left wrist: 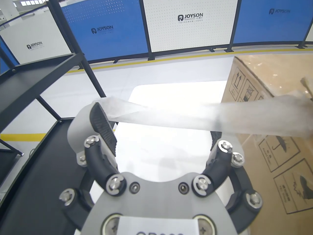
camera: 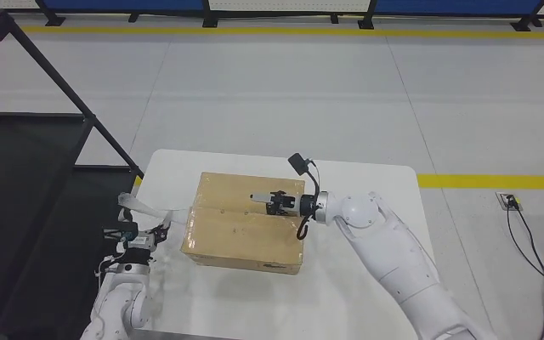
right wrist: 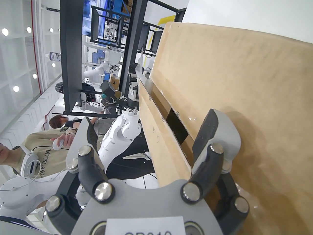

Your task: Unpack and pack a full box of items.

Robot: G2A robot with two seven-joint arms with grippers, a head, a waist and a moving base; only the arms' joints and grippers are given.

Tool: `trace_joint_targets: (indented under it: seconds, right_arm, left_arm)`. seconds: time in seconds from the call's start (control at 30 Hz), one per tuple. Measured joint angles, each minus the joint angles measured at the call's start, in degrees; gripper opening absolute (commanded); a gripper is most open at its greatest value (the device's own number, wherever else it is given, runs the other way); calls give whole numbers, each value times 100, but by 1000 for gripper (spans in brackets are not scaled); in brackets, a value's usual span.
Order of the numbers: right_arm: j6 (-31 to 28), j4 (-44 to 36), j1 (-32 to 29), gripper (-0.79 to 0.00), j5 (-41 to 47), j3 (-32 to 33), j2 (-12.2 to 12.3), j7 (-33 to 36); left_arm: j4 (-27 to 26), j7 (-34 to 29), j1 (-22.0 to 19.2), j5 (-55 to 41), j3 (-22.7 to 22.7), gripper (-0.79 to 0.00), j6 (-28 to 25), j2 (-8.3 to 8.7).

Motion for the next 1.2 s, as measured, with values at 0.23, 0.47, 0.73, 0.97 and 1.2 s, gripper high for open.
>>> trace_joint_targets:
  seconds: [0.23,0.47,0.73,0.97,1.2]
  right_arm:
    - [-41,60,29,0,19,-32,-24,28]
    - [-94,17,-18,0,3,6,-12,25]
    - [-576,-720,-487,0,-68,472,131,-719]
    - [-85,-1628,-1012,0,219,740,254,-376]
    - [485,-1398,-904,0,381,517,204,-137]
  left_arm:
    - [-512,-113,233,30,-100,0,200,-20]
    - [-777,-304,300,77,-132,0,369,-50]
    - [-910,-406,258,171,-107,0,511,-95]
    - [-904,-409,250,211,-113,0,493,-124]
    - [-923,-421,213,218,-102,0,479,-159]
